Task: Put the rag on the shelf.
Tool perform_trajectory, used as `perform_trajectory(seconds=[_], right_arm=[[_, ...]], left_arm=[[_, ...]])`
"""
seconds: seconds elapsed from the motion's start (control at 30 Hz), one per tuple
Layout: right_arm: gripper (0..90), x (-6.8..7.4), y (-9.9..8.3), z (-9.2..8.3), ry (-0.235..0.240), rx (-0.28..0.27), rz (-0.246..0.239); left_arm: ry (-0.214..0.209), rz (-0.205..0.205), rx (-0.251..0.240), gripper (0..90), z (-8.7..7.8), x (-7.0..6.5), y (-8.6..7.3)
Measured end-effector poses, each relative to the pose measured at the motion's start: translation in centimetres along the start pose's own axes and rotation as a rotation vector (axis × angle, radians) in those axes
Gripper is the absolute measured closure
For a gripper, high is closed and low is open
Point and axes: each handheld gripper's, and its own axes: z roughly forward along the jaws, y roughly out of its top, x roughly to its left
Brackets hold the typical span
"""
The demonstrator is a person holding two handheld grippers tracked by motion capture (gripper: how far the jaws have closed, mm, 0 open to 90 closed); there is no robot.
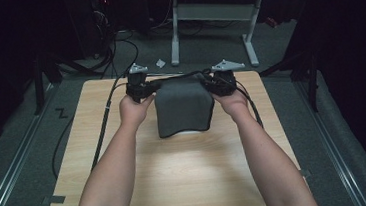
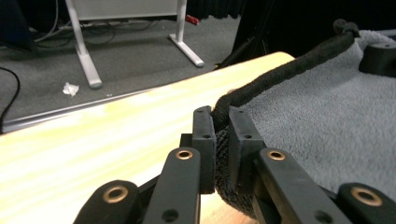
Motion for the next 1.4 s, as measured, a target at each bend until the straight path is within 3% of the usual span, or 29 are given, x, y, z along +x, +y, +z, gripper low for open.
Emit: perform_trajectory(seconds=[0.3, 0.53, 0.77, 0.9, 0.97, 1.13, 1.27, 1.4], right_arm=[[78.2, -0.2, -1.2, 0.3, 0.032, 0.022, 0.038], [78.0, -0.3, -2.2, 0.6, 0.042, 0.038, 0.05], [77.4, -0.5, -2.8, 0.9, 0.073, 0.037, 0.099], [76.5, -0.6, -3.1, 1.1, 0.085, 0.045, 0.126], [76.0, -0.6, -3.2, 1.1, 0.08, 0.05, 0.13], [70.4, -0.7, -3.5, 1.1, 0.073, 0.052, 0.154], [58.0, -1.2, -3.6, 1.1, 0.032, 0.065, 0.174], [50.7, -1.4, -3.5, 1.0, -0.023, 0.071, 0.154]], left_arm=[[-0.028, -0.019, 0.031, 82.9, 0.4, 0.1, -1.8], [-0.035, -0.018, 0.048, 82.8, 0.5, 0.1, -2.2], [-0.041, -0.018, 0.068, 82.8, 0.5, 0.3, -2.7], [-0.069, -0.047, 0.073, 82.8, 0.8, 0.6, -3.7], [-0.097, -0.064, 0.09, 82.6, 1.0, 0.8, -4.1], [-0.116, -0.061, 0.105, 81.7, 1.2, 0.7, -4.4], [-0.112, -0.061, 0.109, 80.1, 1.0, 0.8, -4.6], [-0.09, -0.074, 0.123, 74.3, 0.9, 1.1, -4.7]])
